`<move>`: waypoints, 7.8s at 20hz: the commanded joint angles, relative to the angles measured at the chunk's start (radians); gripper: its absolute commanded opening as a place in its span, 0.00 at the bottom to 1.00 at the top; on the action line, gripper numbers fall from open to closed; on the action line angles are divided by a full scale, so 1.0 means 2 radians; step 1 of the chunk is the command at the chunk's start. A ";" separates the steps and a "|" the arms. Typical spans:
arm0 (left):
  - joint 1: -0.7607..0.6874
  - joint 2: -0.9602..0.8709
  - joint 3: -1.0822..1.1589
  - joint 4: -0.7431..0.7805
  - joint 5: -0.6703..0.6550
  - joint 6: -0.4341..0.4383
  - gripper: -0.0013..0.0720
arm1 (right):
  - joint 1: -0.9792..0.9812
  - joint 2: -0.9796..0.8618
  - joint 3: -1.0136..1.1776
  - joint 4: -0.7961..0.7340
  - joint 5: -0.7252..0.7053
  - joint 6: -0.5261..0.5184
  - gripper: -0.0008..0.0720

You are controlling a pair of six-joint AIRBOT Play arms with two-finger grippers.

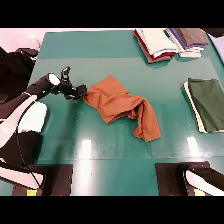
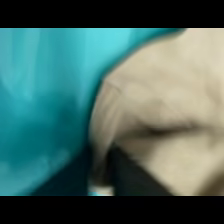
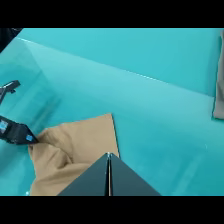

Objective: Fold the shirts.

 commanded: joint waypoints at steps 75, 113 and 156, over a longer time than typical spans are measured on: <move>0.073 0.307 -0.267 0.087 -0.185 0.017 0.85 | -0.101 0.031 -0.364 0.018 -0.019 -0.035 0.60; -0.004 0.320 -0.253 0.012 -0.078 0.031 0.05 | -0.285 -0.054 -0.619 0.081 -0.132 -0.085 0.17; 0.051 -0.030 0.264 0.149 -0.113 0.009 0.05 | -0.097 -0.312 -0.015 -0.061 0.010 0.004 0.04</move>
